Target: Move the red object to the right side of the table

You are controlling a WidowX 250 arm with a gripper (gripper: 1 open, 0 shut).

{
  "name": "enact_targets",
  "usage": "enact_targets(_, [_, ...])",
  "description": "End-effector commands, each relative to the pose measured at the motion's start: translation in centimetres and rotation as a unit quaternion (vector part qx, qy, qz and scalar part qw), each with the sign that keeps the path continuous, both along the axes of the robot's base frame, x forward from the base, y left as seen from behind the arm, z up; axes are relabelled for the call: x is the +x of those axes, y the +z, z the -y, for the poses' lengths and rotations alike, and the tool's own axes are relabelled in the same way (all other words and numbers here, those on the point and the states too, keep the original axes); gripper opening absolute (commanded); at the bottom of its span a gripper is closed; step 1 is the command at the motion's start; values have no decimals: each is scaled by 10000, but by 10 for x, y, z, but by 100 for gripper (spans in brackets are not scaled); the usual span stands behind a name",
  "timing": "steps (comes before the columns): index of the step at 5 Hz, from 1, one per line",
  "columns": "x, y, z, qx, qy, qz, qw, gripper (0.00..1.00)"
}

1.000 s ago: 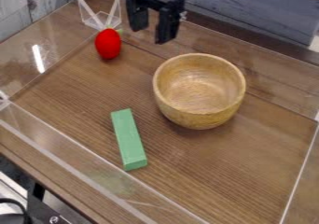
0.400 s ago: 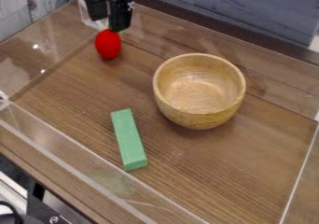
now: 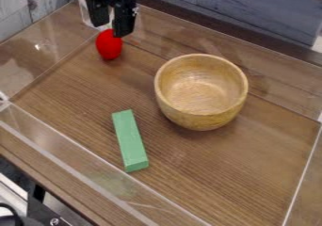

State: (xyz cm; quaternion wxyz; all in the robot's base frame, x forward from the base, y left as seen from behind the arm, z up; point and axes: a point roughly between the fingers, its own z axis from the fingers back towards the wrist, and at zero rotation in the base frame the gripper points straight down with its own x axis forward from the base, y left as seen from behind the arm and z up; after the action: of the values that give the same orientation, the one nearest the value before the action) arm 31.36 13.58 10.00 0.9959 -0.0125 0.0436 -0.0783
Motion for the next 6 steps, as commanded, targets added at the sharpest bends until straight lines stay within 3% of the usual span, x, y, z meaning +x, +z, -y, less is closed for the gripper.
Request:
enact_targets(1, [14,9,-3,116,-654,170,9976,100])
enact_targets(2, [25,6,-5,126,-1213,165,9924,100])
enact_targets(4, [28,-20,-26,117,-1237,116,9922,100])
enact_targets(6, [16,-18,-51,89,-796,279,9964,100])
